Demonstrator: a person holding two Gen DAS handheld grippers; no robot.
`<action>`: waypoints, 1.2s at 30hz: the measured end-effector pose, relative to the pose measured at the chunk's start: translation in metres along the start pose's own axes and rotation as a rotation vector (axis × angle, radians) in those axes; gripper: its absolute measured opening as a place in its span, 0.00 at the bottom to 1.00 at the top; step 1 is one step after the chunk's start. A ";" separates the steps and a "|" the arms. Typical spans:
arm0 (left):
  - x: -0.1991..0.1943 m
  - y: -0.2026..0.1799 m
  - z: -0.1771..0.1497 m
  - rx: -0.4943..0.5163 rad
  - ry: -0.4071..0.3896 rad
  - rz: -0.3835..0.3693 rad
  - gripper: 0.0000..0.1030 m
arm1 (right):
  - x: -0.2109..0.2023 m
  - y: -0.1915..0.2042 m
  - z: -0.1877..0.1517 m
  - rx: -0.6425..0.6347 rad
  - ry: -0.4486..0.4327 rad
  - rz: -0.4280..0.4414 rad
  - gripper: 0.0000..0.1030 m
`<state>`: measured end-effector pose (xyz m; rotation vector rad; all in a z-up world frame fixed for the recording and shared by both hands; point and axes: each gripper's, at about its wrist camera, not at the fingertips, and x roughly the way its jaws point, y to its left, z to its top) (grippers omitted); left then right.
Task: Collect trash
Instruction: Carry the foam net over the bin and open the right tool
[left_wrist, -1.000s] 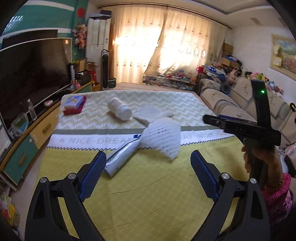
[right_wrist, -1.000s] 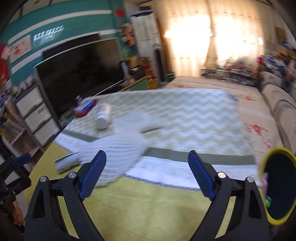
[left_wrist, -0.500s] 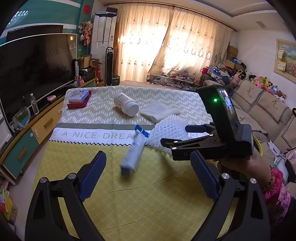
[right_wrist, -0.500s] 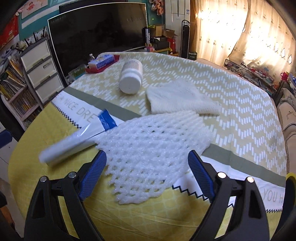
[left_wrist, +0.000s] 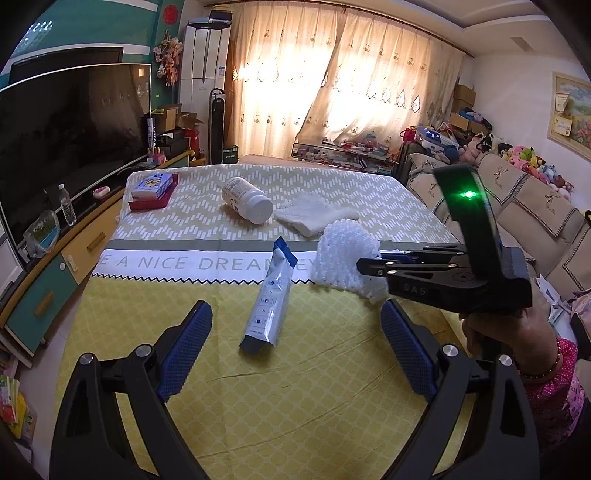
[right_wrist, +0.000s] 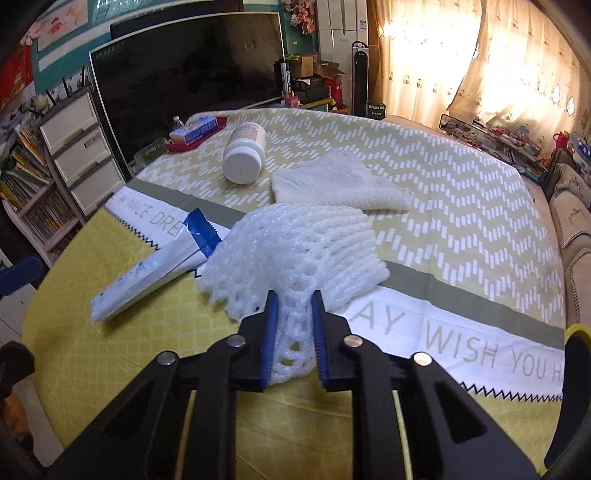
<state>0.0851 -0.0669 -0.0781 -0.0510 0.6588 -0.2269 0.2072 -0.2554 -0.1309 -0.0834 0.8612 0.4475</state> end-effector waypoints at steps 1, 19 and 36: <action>0.000 -0.001 0.000 0.001 0.001 0.001 0.89 | -0.004 -0.003 -0.002 0.012 -0.009 0.004 0.16; 0.014 -0.008 0.001 0.010 0.017 -0.019 0.89 | -0.126 -0.136 -0.065 0.372 -0.314 -0.256 0.16; 0.024 -0.021 0.007 0.032 0.031 -0.028 0.89 | -0.148 -0.289 -0.122 0.626 -0.251 -0.625 0.45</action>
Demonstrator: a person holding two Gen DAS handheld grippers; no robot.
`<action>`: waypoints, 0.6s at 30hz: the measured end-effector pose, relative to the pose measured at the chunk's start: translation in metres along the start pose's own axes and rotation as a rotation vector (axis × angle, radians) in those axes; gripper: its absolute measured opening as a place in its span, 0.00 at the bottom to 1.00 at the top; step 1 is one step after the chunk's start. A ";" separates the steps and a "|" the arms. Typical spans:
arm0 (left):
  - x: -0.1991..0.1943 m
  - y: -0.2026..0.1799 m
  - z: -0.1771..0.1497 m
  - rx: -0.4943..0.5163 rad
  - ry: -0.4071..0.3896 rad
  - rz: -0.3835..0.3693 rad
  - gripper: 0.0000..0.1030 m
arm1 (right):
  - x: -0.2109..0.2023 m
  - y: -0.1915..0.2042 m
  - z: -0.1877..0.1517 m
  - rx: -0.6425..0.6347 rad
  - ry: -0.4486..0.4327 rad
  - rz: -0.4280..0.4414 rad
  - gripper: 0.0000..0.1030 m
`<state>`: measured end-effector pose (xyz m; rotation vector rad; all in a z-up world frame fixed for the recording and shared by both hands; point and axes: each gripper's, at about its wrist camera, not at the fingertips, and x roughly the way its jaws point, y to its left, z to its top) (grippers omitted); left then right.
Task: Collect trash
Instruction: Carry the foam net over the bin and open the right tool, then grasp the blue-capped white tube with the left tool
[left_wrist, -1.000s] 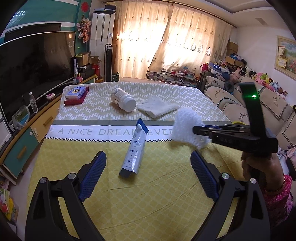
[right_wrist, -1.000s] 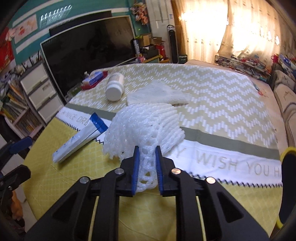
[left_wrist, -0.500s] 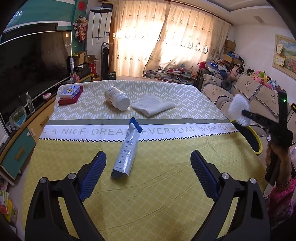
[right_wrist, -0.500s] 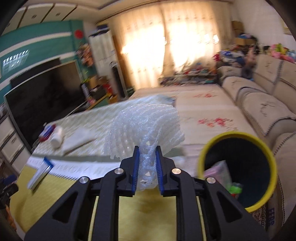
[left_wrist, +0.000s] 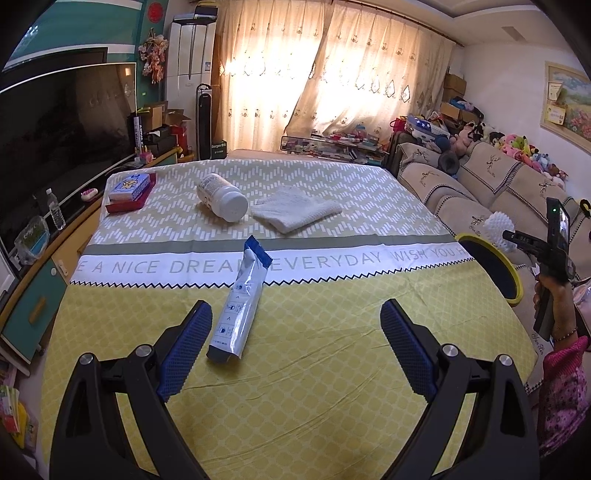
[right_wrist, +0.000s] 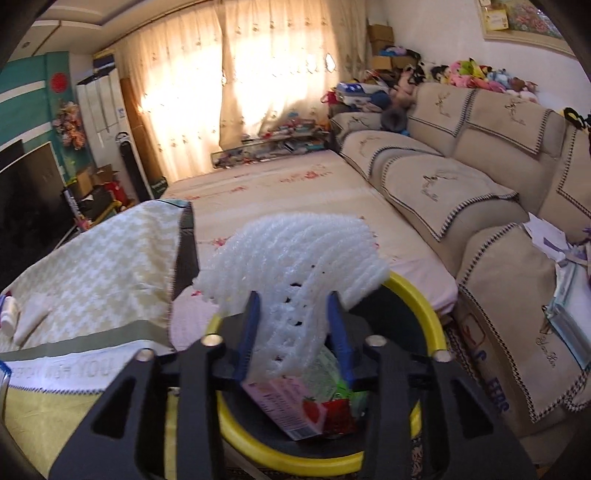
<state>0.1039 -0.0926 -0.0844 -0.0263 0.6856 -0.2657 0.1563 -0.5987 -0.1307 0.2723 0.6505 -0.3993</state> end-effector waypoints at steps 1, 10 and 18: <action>0.000 0.001 0.000 0.000 0.000 0.000 0.89 | 0.001 0.000 -0.001 0.003 0.002 -0.018 0.49; 0.005 0.002 -0.001 -0.003 0.009 -0.002 0.89 | -0.040 0.033 0.000 0.030 -0.110 0.107 0.62; 0.023 0.010 0.006 -0.008 0.066 0.039 0.89 | -0.080 0.105 -0.027 -0.068 -0.235 0.275 0.67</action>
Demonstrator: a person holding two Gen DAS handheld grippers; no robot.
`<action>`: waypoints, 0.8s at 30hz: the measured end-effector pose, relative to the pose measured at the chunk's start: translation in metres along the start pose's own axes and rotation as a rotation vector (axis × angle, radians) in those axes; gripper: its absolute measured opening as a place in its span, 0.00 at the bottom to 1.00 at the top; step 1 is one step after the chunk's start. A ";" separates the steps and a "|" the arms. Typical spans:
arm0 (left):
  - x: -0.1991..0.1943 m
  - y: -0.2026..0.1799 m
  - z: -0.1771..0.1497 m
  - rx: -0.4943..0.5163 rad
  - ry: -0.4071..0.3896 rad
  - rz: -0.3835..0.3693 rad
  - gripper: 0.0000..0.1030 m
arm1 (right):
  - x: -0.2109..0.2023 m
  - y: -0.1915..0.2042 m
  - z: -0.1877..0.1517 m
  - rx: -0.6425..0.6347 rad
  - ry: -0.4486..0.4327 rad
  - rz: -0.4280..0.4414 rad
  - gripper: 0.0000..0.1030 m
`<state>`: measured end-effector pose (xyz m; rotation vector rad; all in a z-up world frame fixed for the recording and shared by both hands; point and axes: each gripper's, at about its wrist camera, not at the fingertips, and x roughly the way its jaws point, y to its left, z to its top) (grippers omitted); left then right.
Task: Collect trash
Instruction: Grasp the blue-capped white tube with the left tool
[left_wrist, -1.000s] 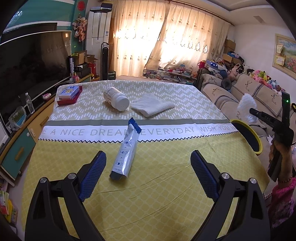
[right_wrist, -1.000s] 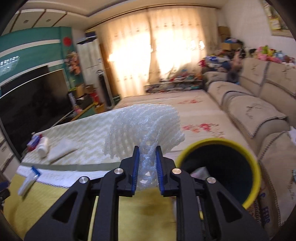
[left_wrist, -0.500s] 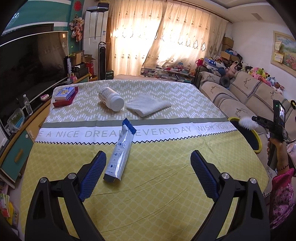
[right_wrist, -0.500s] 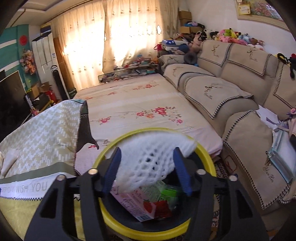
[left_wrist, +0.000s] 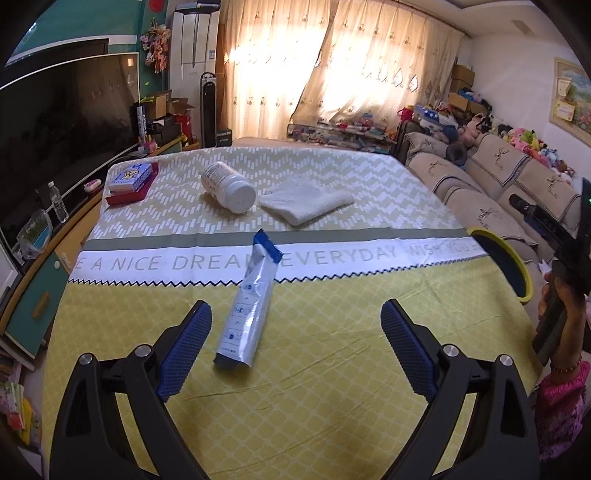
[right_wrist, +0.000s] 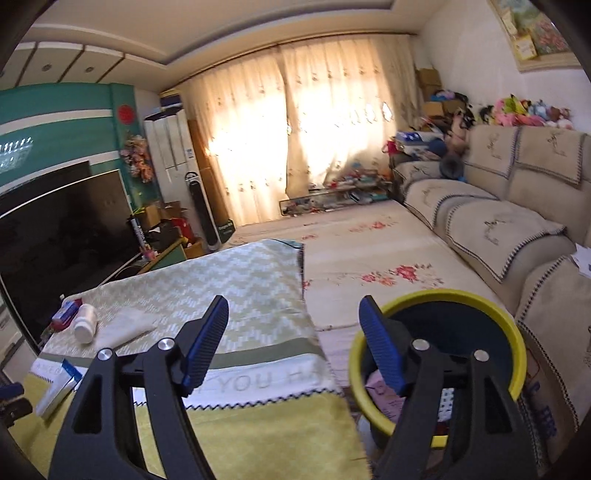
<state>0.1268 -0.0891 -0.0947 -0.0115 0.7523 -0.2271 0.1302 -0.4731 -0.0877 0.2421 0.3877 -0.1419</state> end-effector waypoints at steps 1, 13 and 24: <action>0.003 0.002 0.001 -0.004 0.008 0.007 0.89 | 0.000 0.004 -0.003 -0.009 -0.003 0.004 0.68; 0.055 0.031 -0.003 -0.094 0.156 0.017 0.64 | -0.003 0.025 -0.008 -0.109 0.003 -0.020 0.79; 0.055 0.042 0.000 -0.094 0.137 0.028 0.19 | -0.001 0.022 -0.009 -0.106 -0.001 0.002 0.92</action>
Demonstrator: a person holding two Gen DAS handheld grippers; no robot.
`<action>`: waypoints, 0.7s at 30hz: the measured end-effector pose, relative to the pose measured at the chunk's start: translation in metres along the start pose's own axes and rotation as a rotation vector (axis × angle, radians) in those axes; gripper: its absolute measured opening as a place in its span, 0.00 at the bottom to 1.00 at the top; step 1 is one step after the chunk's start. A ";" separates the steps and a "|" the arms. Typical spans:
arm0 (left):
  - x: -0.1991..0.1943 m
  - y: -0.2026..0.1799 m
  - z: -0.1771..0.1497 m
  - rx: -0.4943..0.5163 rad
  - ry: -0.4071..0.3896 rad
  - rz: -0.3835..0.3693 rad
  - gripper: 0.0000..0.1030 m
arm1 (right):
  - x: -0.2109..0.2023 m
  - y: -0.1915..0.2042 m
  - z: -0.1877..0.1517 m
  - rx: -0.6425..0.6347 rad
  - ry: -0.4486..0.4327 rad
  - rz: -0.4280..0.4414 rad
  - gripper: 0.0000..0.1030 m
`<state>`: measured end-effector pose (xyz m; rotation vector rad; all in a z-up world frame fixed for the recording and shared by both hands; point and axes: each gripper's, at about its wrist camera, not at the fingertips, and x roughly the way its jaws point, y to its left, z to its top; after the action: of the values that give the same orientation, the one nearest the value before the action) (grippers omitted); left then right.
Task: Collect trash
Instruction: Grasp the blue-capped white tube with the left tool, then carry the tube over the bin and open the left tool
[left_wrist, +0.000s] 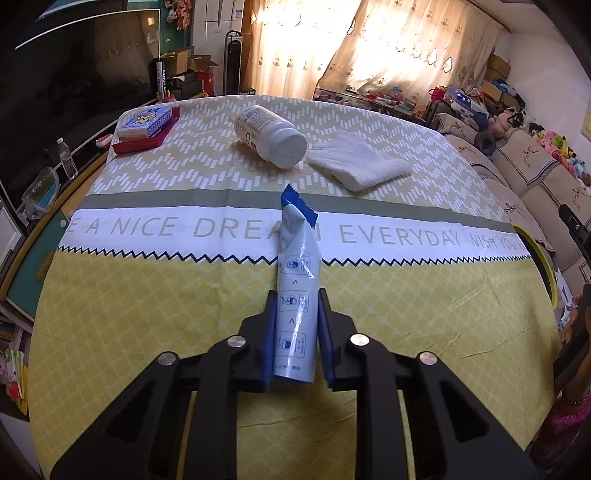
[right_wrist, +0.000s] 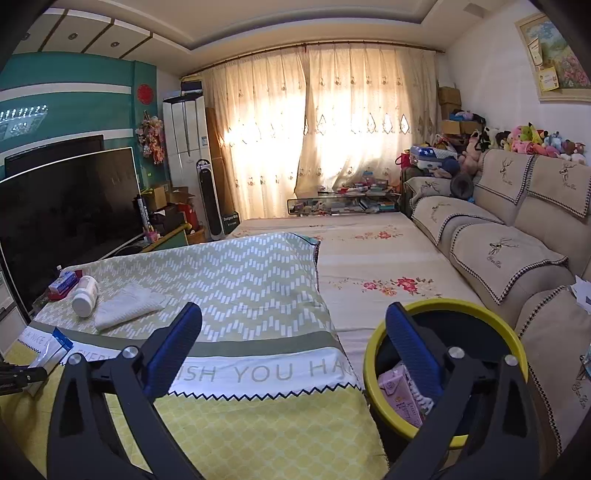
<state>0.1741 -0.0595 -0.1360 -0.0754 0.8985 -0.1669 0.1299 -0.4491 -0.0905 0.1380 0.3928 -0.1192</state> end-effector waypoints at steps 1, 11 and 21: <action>-0.002 -0.001 -0.001 0.000 -0.003 -0.007 0.19 | -0.002 0.000 0.000 -0.002 -0.011 0.005 0.92; -0.038 -0.063 0.014 0.154 -0.100 -0.124 0.19 | -0.024 0.000 -0.003 0.006 -0.107 -0.005 0.93; -0.023 -0.196 0.048 0.414 -0.089 -0.330 0.19 | -0.050 -0.080 0.009 0.171 -0.126 -0.172 0.93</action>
<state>0.1753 -0.2482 -0.0624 0.1549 0.7426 -0.6485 0.0755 -0.5244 -0.0718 0.2646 0.2679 -0.3296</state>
